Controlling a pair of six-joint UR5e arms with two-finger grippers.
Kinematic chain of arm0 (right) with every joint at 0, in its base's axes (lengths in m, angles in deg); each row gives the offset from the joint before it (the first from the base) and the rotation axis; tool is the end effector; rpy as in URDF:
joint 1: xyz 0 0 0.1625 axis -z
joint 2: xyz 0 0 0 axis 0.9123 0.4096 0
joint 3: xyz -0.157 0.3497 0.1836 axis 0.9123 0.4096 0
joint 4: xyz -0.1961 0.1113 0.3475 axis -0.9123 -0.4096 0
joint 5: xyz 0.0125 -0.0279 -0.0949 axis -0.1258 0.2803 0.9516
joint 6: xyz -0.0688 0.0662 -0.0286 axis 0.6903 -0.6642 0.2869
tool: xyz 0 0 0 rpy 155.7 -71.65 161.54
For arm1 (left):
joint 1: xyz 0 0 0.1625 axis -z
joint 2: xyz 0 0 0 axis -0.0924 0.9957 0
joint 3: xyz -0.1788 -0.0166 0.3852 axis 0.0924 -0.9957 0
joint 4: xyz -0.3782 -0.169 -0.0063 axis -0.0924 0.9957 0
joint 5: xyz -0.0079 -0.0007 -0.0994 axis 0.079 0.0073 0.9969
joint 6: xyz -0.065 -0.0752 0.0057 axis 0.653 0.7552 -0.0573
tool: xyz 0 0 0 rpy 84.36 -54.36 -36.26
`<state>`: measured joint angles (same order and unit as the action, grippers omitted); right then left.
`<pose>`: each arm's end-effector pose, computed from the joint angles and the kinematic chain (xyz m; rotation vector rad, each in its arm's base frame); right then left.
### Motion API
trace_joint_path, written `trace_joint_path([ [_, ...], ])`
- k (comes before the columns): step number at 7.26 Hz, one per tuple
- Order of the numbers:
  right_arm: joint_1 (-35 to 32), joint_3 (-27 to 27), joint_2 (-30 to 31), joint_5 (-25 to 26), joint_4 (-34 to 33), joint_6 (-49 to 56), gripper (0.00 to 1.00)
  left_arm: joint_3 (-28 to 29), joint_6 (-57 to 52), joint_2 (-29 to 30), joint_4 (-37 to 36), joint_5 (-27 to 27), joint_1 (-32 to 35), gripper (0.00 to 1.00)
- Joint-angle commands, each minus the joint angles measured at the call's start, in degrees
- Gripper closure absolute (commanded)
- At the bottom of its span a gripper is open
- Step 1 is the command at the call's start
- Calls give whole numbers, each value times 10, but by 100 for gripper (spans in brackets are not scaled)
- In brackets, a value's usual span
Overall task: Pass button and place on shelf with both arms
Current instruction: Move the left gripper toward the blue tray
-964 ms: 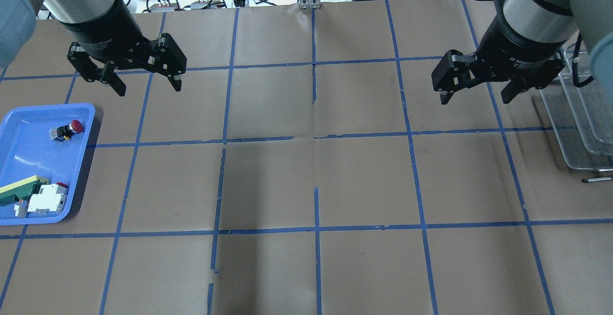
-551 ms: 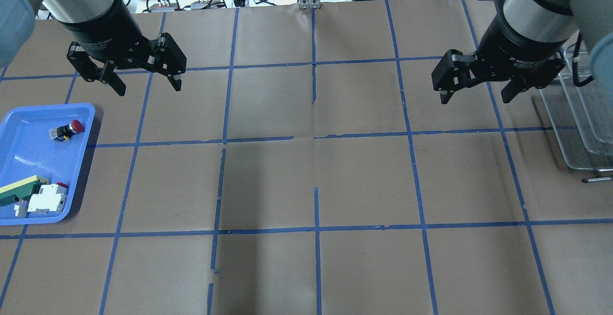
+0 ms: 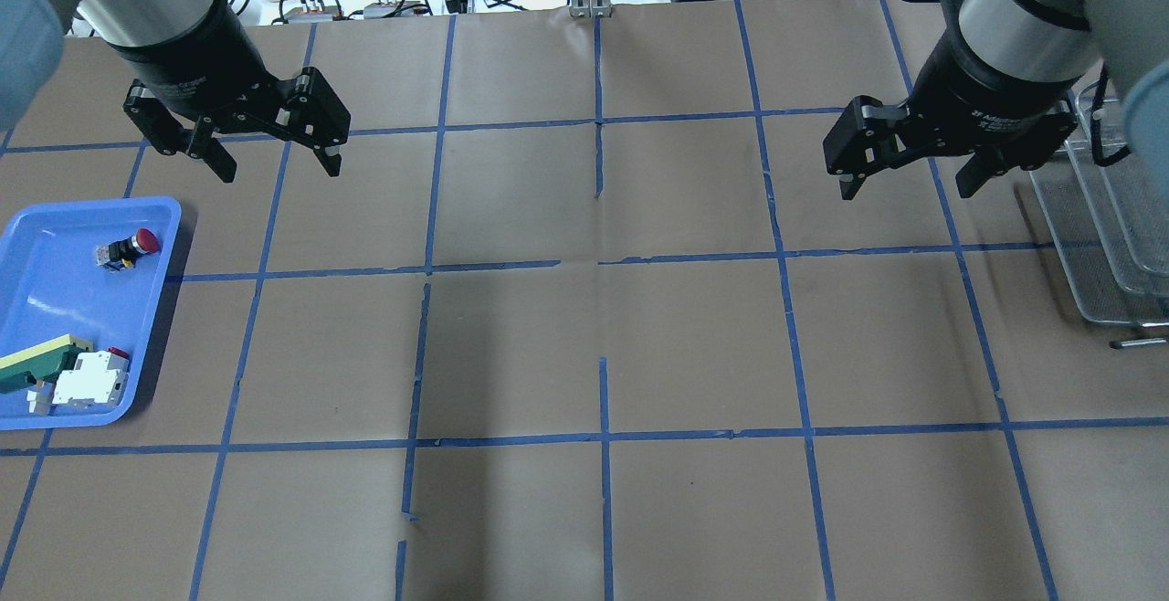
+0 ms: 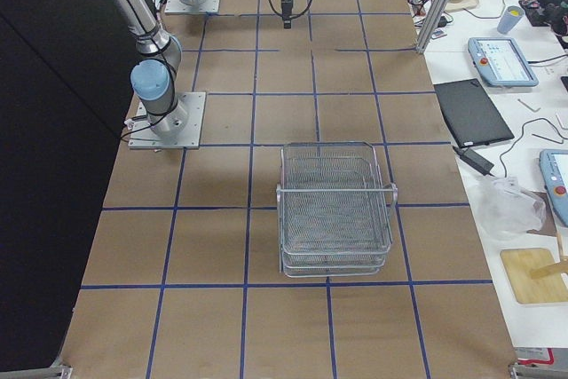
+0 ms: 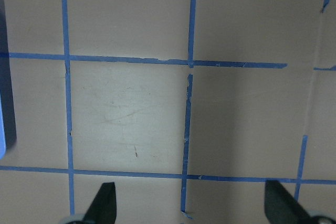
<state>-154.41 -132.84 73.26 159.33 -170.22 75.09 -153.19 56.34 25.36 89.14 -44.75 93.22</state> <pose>0.1222 -0.4338 0.5069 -0.0537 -3.1349 0.0750 -0.1137 -0.4948 0.5003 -0.0207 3.1248 0.0619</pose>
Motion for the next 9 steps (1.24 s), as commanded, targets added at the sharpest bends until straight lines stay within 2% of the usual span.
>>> trace_joint_path([
  [1,1,0,0,1,1,-1,0,1,-48,-2,-1,-1,-7,0],
  [4,1,0,0,0,0,-2,0,-4,-167,1,-1,-2,-32,0],
  [7,0,1,0,-3,-4,-2,0,-53,-337,18,-29,0,-148,1],
  [9,0,1,0,-3,-4,-1,0,-50,-440,68,-84,1,-206,1],
])
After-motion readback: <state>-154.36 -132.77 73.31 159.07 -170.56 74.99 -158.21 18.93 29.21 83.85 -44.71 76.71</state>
